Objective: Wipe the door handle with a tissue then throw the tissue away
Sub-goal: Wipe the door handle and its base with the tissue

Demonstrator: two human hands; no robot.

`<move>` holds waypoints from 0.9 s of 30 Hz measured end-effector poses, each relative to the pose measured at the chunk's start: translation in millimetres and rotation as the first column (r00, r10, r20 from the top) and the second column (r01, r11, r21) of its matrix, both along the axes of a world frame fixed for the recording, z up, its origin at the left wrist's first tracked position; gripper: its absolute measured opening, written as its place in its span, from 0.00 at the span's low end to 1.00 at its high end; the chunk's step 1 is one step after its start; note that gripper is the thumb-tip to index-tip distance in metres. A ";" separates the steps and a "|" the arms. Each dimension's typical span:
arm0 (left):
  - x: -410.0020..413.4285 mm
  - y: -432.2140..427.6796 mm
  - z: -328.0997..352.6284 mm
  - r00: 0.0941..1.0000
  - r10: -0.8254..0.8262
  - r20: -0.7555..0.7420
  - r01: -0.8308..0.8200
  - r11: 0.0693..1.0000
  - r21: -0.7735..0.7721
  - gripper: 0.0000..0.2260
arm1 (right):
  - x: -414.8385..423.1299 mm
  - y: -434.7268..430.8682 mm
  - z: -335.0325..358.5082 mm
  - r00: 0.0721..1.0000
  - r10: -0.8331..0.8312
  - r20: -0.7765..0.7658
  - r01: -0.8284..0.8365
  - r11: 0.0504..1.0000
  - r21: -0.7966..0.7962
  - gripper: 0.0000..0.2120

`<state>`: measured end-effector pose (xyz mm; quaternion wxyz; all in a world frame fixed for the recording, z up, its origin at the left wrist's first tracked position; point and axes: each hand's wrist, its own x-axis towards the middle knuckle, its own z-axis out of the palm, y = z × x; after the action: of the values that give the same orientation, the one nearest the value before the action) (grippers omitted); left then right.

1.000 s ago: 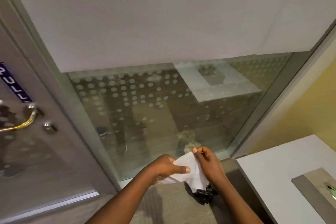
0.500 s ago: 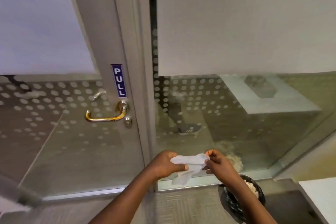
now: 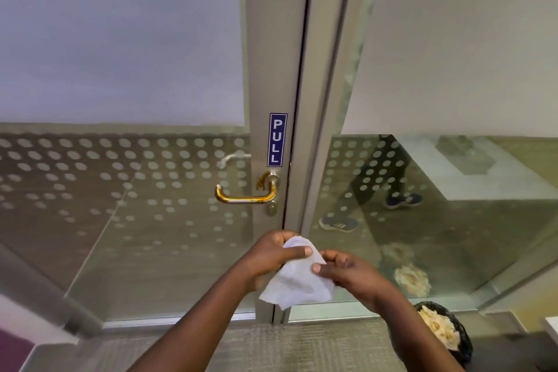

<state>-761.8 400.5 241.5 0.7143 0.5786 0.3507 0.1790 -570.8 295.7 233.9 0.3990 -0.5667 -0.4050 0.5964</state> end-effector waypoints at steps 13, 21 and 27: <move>-33.3 8.2 6.7 0.975 0.219 -0.037 -0.220 0.975 -0.019 0.12 | -1.1 31.5 18.4 0.963 -0.121 -0.240 0.147 0.985 0.094 0.11; -44.9 9.8 3.3 0.847 0.520 0.114 -0.512 0.854 -0.092 0.09 | -4.0 45.7 19.2 0.925 -0.180 -0.334 0.213 0.975 0.065 0.20; -57.0 30.0 10.6 0.701 0.697 0.150 -0.701 0.712 -0.040 0.06 | -24.2 70.2 28.0 0.861 -0.367 -0.352 0.415 0.907 0.069 0.11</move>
<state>-818.8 430.4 252.2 0.6121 0.3939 0.4858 0.4839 -595.1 365.8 261.9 0.6136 -0.4988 -0.2500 0.5587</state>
